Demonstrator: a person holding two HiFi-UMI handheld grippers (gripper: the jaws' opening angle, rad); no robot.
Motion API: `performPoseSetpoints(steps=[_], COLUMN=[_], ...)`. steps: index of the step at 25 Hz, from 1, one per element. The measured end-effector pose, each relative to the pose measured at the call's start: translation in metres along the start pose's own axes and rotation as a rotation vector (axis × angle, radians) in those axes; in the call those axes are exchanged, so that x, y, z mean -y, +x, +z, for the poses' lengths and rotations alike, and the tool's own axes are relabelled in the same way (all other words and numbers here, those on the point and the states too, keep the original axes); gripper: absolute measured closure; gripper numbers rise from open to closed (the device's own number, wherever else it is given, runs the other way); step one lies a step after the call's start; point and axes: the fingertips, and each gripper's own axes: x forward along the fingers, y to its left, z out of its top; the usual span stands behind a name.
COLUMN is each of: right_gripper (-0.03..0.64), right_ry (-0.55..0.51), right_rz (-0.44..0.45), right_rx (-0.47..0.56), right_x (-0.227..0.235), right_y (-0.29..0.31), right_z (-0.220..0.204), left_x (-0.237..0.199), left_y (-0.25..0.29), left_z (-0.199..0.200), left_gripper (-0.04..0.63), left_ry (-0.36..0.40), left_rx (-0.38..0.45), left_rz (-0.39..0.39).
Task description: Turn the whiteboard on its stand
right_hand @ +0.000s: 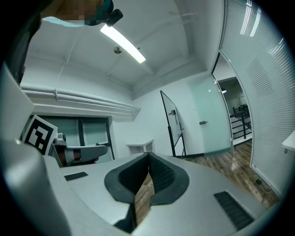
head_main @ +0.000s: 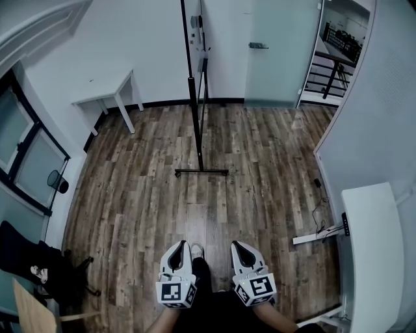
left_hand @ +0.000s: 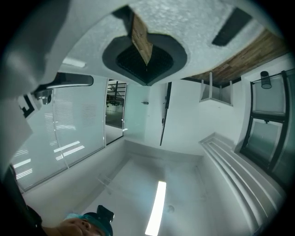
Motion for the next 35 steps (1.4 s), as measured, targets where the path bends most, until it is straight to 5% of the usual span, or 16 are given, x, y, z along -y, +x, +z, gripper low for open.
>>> performPoseSetpoints(steps=[20, 35], right_gripper=[0.604, 0.604], right_ry=[-0.018, -0.018], right_rz=[-0.11, -0.141], right_rx=[-0.034, -0.016], right_x=[0.042, 0.062], right_y=[0.26, 0.351], right_z=[0.045, 0.06], left_x=[-0.151, -0.202], left_y=[0.233, 0.323], left_z=[0.028, 0.028], left_gripper=[0.583, 0.583], left_ry=[-0.033, -0.026], left_rx=[-0.064, -0.072], left_rz=[-0.106, -0.14])
